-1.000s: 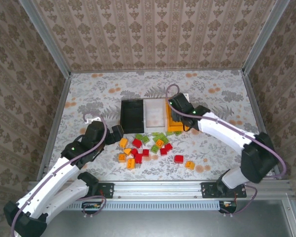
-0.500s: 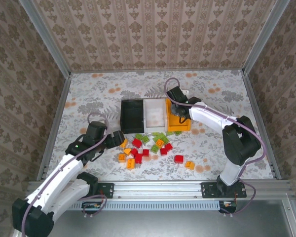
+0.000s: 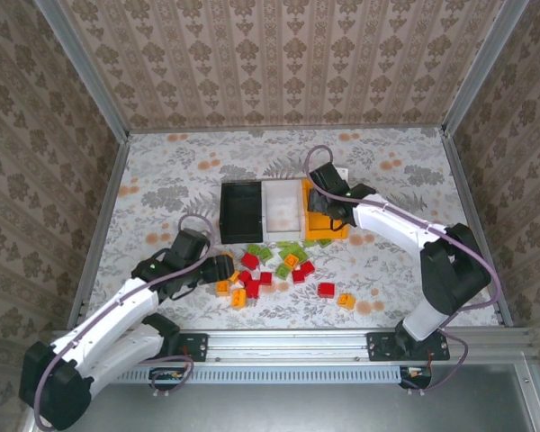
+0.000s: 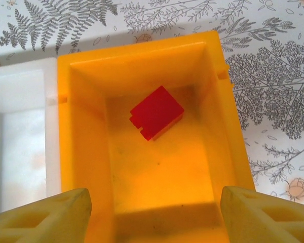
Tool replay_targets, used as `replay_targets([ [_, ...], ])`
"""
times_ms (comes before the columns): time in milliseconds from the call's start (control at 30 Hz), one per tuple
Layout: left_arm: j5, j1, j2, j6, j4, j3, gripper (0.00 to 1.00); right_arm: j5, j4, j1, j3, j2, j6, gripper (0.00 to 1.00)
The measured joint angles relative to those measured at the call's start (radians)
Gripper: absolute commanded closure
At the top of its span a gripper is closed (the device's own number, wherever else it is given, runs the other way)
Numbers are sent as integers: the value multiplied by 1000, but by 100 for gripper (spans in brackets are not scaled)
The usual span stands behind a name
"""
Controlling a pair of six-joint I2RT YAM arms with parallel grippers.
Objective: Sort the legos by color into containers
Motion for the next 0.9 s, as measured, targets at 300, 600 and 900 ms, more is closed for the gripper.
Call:
replay_targets([
  [300,-47,-169,1,-105,-7,-117,27,0,18,0,-51,-30,4,29],
  [600,-93,-174,32,-122,59,-117,43,1,25,0,-68,-93,10,29],
  [900,-97,-174,48,-122,111,-117,81,5,24,0,-107,-101,23,29],
])
